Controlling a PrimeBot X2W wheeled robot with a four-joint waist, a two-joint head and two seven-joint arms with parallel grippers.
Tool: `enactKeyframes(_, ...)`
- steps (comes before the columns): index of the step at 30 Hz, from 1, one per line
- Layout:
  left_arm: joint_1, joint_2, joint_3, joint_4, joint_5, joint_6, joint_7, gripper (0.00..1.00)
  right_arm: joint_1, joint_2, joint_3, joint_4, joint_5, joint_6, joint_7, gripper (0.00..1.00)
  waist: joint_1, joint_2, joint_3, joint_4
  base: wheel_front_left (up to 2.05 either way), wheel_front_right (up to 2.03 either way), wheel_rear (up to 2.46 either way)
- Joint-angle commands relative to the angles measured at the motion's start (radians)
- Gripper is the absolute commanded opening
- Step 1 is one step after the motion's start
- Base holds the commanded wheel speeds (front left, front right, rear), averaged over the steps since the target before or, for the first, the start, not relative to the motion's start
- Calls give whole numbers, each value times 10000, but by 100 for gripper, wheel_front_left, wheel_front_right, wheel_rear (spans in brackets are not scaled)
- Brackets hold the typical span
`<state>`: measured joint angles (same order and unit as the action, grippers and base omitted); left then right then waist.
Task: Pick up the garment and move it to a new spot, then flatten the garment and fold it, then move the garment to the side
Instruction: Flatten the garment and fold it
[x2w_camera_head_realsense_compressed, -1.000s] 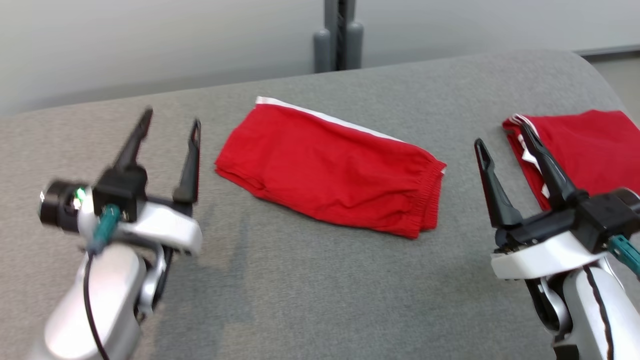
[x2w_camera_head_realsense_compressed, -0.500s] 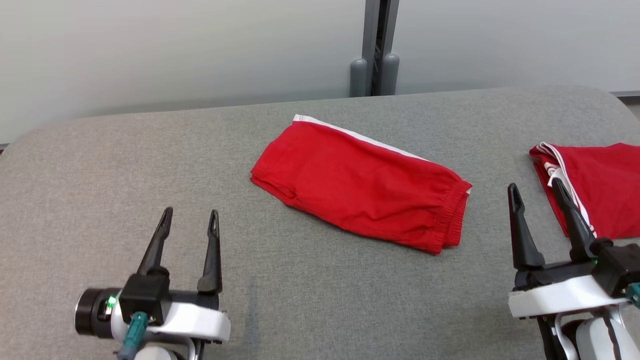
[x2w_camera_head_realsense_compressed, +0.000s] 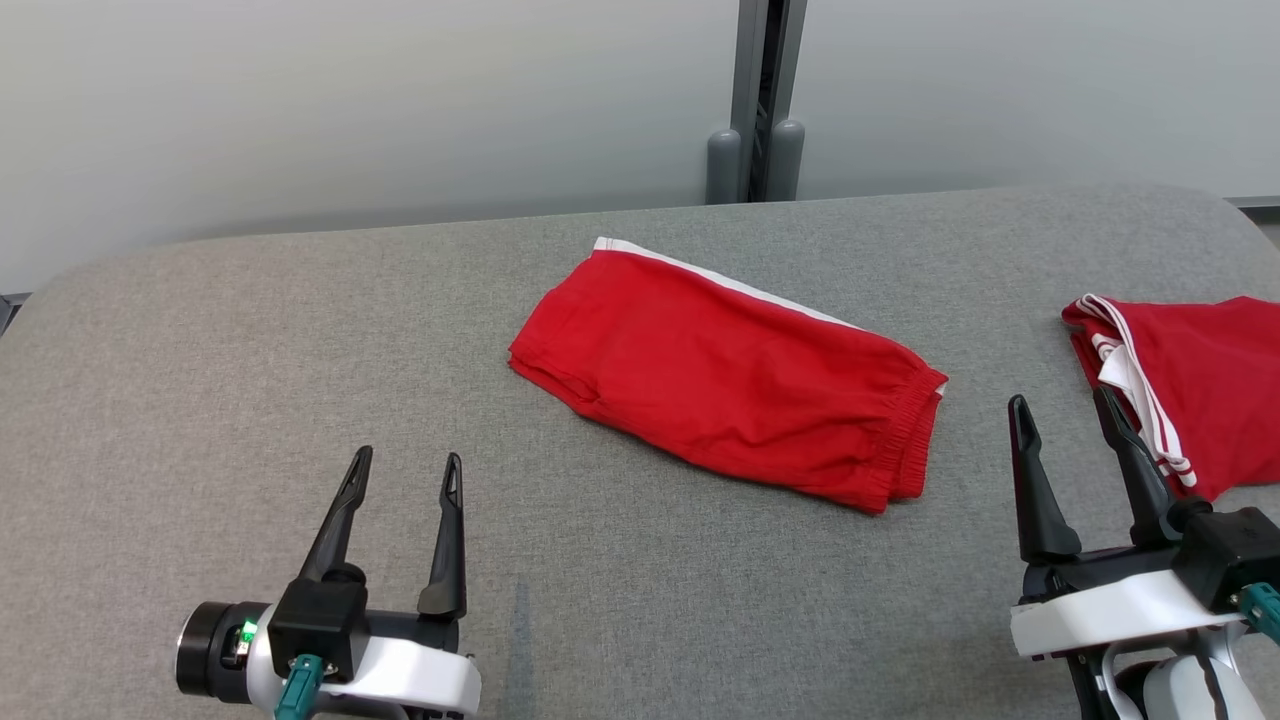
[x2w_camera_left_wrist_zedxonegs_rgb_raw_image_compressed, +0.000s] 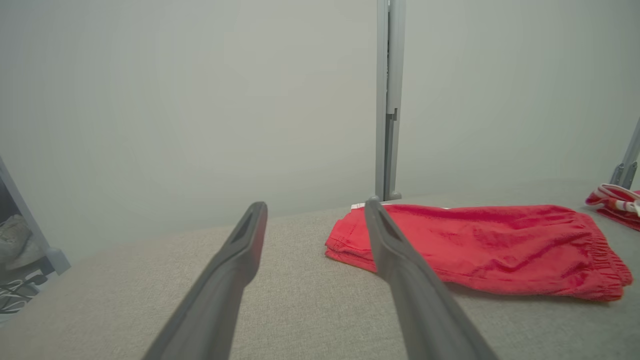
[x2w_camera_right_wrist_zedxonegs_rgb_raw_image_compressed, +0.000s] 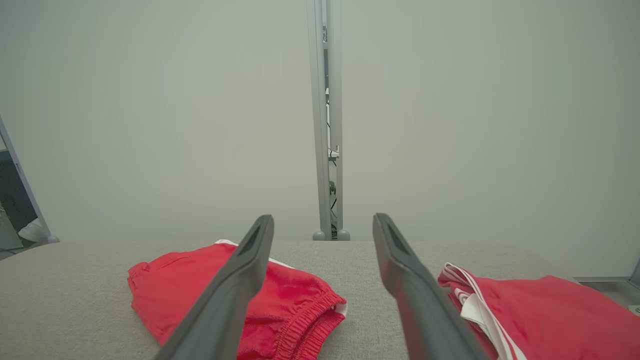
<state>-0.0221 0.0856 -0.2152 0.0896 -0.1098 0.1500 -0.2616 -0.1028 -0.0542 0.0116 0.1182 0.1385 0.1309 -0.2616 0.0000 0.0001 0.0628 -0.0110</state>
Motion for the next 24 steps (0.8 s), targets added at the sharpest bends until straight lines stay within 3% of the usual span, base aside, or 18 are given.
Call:
enactKeyframes(1,115,37,74,16,82,-56,-40,100,-6,-12,6,46,43,-3,-45,100,0,-1,-4,2,0,0,0)
enactKeyframes(13,81,-182,250,310,464,-488,-41,100,125,5,148,957,559,-3,-45,100,0,-1,86,247,0,0,0)
enactKeyframes(24,-285,-280,-153,523,688,-556,-41,100,-1152,-131,452,3594,3644,-1,186,100,0,-1,752,1127,0,0,0)
